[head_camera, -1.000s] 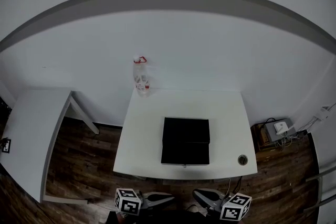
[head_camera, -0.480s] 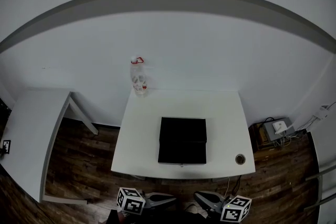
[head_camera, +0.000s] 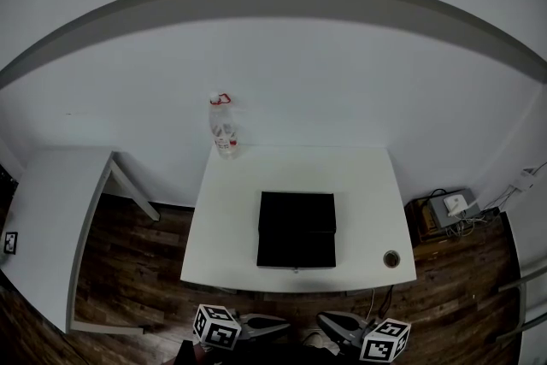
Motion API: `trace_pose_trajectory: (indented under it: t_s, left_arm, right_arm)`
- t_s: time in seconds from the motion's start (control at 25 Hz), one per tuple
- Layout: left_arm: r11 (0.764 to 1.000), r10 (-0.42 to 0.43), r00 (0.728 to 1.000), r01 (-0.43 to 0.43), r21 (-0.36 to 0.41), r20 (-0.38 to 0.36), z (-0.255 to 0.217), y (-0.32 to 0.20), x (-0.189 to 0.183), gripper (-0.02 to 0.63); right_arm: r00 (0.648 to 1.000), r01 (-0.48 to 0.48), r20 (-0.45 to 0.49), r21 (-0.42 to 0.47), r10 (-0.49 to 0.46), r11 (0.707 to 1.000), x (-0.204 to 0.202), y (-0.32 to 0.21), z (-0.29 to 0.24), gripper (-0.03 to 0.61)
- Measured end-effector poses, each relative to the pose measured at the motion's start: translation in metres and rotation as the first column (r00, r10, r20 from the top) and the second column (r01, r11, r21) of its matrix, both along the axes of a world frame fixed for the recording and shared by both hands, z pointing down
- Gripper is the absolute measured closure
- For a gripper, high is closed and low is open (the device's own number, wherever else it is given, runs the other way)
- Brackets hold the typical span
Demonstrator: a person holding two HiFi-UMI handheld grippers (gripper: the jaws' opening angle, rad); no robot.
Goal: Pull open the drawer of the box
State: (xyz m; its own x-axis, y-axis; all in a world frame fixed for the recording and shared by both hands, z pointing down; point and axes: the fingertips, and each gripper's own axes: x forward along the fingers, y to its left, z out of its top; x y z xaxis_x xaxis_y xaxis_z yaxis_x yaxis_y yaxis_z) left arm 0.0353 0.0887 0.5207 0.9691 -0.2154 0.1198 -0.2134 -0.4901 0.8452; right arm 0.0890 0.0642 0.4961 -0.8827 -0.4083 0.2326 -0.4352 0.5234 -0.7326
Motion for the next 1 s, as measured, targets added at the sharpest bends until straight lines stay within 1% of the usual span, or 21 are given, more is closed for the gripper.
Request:
trace_pose_trajectory:
  t_s: [0.2, 0.56, 0.8, 1.0]
  left_arm:
    - [1.0, 0.005, 1.0, -0.005, -0.016, -0.009, -0.0005, -0.0013, 0.0, 0.612]
    - [0.999, 0.031, 0.999, -0.031, -0.018, 0.008, 0.0003, -0.0021, 0.0034, 0.611]
    - [0.999, 0.027, 1.0, -0.027, -0.02, 0.004, 0.0005, -0.0026, 0.004, 0.612]
    - [1.0, 0.021, 1.0, -0.021, -0.007, 0.007, 0.0009, -0.0061, 0.0051, 0.612]
  right_arm:
    - [1.0, -0.002, -0.007, -0.004, 0.002, 1.0, -0.0005, -0.0028, 0.0015, 0.574]
    - [1.0, -0.011, -0.007, -0.001, 0.011, 1.0, 0.0003, -0.0069, 0.001, 0.574]
    - [1.0, -0.009, -0.016, 0.0, 0.009, 1.0, 0.0017, -0.0063, 0.0032, 0.574]
    - [1.0, 0.001, -0.023, 0.012, -0.001, 1.0, 0.0023, -0.0065, 0.0042, 0.574]
